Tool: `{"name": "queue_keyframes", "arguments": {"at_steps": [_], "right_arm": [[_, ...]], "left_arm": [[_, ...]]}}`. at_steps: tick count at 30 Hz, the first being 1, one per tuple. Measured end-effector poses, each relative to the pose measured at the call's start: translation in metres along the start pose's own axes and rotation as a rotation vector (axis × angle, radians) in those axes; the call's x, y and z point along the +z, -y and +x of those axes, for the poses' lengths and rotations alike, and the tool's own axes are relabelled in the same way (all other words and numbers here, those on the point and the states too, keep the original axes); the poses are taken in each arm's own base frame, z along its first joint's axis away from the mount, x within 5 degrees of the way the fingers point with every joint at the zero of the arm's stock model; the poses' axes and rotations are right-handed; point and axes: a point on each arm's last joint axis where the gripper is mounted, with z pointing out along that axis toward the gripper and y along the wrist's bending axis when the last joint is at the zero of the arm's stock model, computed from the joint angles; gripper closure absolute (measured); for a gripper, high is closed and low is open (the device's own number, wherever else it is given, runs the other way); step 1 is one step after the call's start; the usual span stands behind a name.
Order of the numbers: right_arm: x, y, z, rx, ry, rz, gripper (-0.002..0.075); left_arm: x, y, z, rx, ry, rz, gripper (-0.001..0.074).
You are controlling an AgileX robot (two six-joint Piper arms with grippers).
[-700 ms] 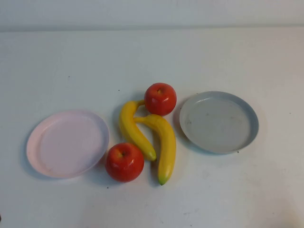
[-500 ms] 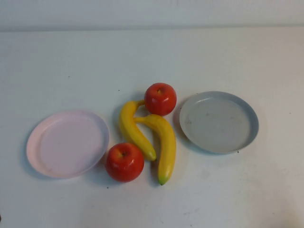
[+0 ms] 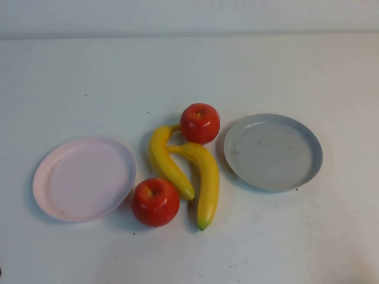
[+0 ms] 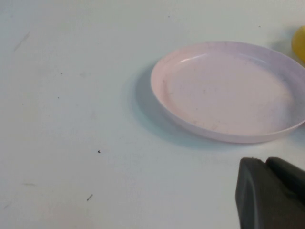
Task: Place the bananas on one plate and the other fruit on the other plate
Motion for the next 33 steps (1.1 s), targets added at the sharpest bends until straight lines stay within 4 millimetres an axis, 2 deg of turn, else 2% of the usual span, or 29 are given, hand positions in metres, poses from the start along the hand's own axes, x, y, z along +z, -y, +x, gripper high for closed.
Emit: {"name": "queue_keyframes", "arguments": {"at_steps": [14,20,25,33], "right_arm": [[0.0,0.0,0.0,0.0,0.0,0.0,0.0743],[0.0,0.0,0.0,0.0,0.0,0.0,0.0743],[0.0,0.0,0.0,0.0,0.0,0.0,0.0743],[0.0,0.0,0.0,0.0,0.0,0.0,0.0743]], "left_arm": [[0.0,0.0,-0.003,-0.017,0.032,0.003,0.0737],[-0.001,0.001,-0.014,-0.15,0.155,0.025,0.0737],[-0.003,0.002,-0.024,-0.36,0.255,0.07,0.0737],[-0.006,0.003,-0.032,-0.472,0.334,0.112,0.0737]]}}
